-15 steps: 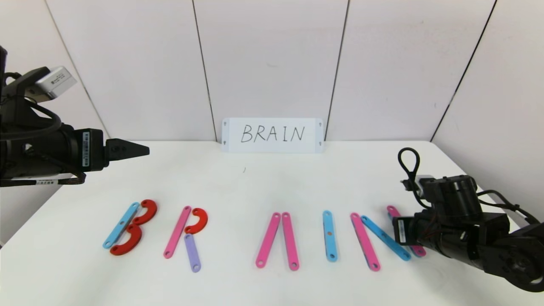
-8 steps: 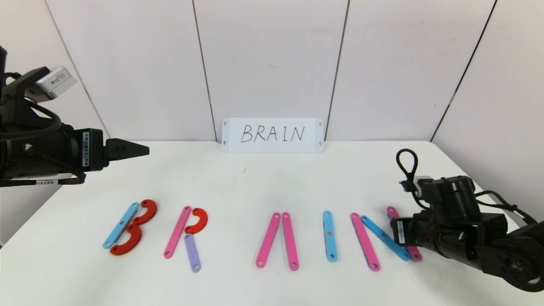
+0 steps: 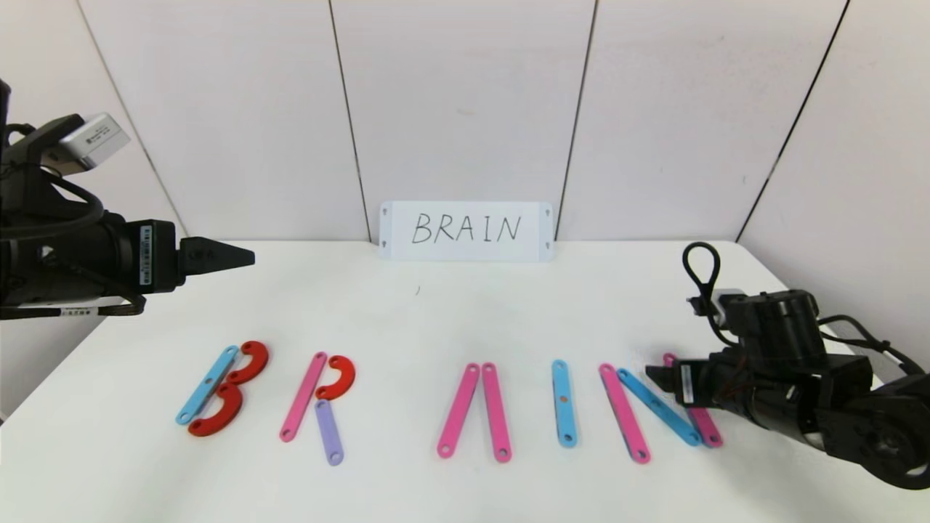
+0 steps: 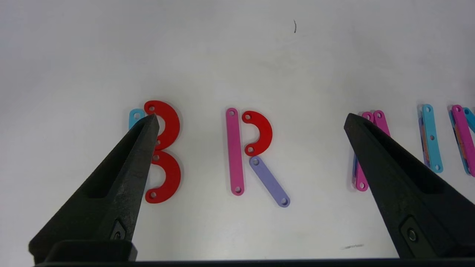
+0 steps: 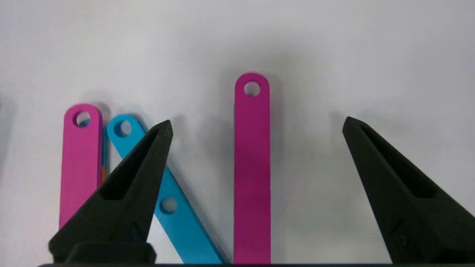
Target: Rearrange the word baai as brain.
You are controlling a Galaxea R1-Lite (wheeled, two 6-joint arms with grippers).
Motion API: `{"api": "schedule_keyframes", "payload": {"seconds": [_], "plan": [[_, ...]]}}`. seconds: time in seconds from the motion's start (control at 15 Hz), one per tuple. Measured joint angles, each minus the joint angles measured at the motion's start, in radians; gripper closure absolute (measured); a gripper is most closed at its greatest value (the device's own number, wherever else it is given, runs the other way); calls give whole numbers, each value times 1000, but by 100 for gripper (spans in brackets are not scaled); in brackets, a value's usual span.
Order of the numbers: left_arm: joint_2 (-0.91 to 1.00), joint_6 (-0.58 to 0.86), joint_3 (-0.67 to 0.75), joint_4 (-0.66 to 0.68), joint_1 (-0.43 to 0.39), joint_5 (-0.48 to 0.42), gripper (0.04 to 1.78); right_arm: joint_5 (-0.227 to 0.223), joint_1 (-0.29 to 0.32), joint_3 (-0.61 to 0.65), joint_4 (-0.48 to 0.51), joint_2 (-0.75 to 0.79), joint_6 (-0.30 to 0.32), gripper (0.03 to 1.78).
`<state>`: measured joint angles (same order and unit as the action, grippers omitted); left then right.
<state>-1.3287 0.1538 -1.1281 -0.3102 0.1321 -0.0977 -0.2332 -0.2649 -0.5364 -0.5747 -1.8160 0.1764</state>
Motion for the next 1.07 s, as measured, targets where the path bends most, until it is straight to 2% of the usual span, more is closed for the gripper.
{"api": "schedule_keyframes", "payload": {"seconds": [0.13,0.47,0.53,0.67,0.8,0.93,1.07], "plan": [[0,0,1,-1,0,0,8,-26,22,-30,2,30,-23,8],[1,1,0,0,0,-1,8,-74,37,-97,3,134,-73,7],[2,1,0,1,0,-3,8,-96,37,-118,4,166,-92,7],[12,5,-6,2,0,-4,8,-160,37,-160,11,245,-160,7],[50,10,-12,3,0,-4,8,-198,39,-183,30,348,-231,7],[121,10,-15,-3,1,-2,8,-213,45,-191,77,474,-283,7],[239,8,-14,-24,1,1,8,-219,61,-204,180,650,-329,7]]}}
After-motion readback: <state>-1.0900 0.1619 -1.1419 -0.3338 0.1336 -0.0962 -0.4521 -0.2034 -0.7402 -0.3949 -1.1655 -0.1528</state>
